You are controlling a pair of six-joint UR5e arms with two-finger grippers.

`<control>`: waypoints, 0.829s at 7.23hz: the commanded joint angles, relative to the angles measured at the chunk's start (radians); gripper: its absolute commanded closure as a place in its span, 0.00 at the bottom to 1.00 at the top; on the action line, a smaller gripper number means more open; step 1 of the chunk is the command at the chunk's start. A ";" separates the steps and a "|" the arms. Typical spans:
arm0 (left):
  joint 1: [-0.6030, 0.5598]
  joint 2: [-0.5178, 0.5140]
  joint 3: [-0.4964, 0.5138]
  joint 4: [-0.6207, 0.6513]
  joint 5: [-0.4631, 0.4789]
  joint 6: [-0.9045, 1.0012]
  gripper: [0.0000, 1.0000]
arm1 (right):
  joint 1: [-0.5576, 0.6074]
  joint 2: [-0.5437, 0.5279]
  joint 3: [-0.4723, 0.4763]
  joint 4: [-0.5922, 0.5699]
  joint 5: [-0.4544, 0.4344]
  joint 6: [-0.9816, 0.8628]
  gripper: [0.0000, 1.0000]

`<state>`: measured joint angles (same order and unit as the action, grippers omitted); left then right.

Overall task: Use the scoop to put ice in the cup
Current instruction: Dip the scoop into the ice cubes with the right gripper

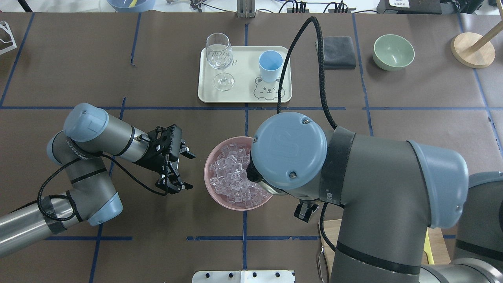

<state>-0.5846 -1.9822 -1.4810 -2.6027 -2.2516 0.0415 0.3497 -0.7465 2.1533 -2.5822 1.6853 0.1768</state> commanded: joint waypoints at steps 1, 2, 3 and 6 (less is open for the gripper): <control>0.000 -0.024 0.027 -0.022 0.007 -0.006 0.00 | 0.000 0.041 -0.059 -0.028 0.001 -0.013 1.00; 0.000 -0.026 0.050 -0.051 0.009 -0.006 0.00 | 0.002 0.064 -0.067 -0.057 0.001 -0.041 1.00; 0.006 -0.027 0.073 -0.088 0.010 -0.006 0.00 | 0.002 0.064 -0.073 -0.061 0.001 -0.049 1.00; 0.020 -0.029 0.074 -0.106 0.010 -0.008 0.00 | 0.002 0.093 -0.127 -0.062 0.002 -0.053 1.00</control>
<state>-0.5671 -2.0103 -1.4081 -2.7046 -2.2412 0.0349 0.3512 -0.6708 2.0606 -2.6435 1.6862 0.1253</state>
